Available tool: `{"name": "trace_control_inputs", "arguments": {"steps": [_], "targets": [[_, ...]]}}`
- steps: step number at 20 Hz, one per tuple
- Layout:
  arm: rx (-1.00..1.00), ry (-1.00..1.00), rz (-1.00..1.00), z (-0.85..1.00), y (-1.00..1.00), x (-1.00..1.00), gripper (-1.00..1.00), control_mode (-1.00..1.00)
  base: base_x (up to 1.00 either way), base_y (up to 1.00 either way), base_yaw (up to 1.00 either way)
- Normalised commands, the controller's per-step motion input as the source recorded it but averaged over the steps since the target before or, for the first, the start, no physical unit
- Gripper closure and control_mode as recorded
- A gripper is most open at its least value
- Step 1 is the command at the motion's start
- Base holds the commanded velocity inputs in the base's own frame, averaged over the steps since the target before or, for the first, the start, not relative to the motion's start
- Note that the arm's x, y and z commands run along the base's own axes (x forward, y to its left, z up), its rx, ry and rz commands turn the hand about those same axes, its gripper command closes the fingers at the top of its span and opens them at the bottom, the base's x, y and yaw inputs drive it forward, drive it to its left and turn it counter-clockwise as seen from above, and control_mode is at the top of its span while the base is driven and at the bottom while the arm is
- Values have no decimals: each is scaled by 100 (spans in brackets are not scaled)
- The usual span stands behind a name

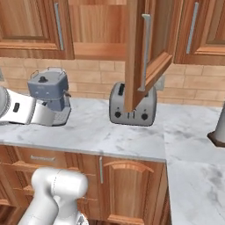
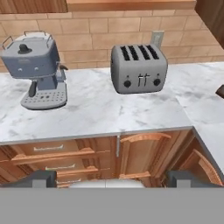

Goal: Close all open cabinet doors.

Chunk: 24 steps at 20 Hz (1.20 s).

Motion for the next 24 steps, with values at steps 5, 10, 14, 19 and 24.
{"name": "trace_control_inputs", "arguments": {"steps": [5, 10, 14, 19, 24], "targets": [[0, 0, 0, 0, 0, 0, -100, 100, 49, -25, 9], [0, 0, 0, 0, 0, 0, -100, 100, 51, -24, 13], [0, 0, 0, 0, 0, 0, -100, 100, 44, -31, 14], [0, 0, 0, 0, 0, 0, -100, 100, -2, -32, 0], [0, 0, 0, 0, 0, 0, -100, 100, -21, -24, -13]]}}
